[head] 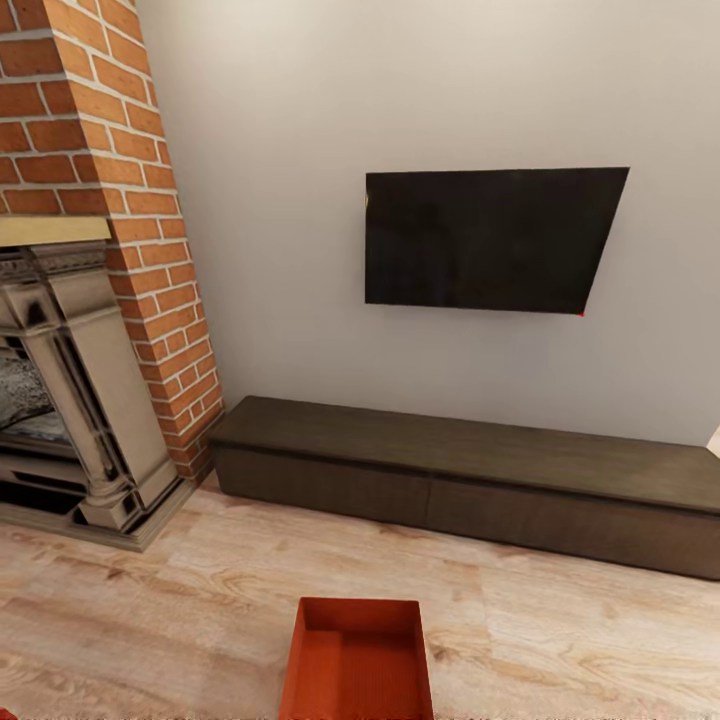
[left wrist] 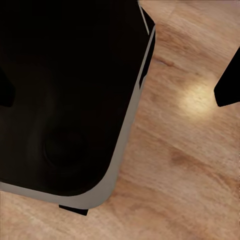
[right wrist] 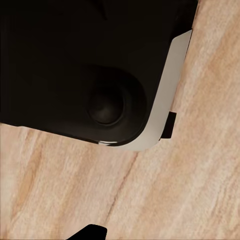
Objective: Move the two storage containers from the living room to the garage. In the garage, place one container on the floor and stack the other container on top of it (either order is fine).
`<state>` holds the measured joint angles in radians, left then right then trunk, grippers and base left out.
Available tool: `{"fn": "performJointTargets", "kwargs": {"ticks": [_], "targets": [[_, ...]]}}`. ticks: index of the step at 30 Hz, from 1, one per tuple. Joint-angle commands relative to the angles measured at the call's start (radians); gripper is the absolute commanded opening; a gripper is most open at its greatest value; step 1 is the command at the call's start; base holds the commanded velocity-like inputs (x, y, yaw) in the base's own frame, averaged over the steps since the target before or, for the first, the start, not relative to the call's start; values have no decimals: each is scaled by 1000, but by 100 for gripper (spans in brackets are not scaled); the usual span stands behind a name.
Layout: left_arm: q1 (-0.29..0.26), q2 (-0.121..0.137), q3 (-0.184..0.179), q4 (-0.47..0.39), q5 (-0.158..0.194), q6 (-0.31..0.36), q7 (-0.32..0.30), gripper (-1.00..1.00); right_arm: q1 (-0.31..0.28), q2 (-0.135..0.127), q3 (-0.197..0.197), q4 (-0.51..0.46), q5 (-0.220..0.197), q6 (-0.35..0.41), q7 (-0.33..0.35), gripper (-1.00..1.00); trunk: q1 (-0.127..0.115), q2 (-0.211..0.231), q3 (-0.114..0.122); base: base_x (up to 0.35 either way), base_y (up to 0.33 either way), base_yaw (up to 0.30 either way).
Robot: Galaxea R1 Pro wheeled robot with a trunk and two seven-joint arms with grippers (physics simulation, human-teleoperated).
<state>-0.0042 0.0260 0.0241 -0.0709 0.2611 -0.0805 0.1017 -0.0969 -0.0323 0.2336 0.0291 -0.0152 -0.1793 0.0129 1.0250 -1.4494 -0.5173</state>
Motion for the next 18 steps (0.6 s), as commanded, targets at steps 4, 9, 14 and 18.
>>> {"fn": "performJointTargets", "kwargs": {"ticks": [4, 9, 14, 18], "targets": [[0, -1, 2, 0, 3, -3, 1, 100, -1, 1, 5, 3, -2, -6, -1, 100, 0, -1, -8, 0, 0, 0], [0, -1, 2, 0, 3, -3, 1, 100, -1, 2, 6, 3, -2, -1, -2, 100, 0, -1, -16, 0, 0, 0], [0, -1, 2, 0, 3, -3, 1, 100, -1, 3, 6, 3, -1, 1, 0, 100, 0, -1, -24, 0, 0, 0], [0, -1, 2, 0, 3, -3, 1, 100, -1, 4, 6, 3, 0, 1, 1, 100, 0, -1, -30, 0, 0, 0]]}}
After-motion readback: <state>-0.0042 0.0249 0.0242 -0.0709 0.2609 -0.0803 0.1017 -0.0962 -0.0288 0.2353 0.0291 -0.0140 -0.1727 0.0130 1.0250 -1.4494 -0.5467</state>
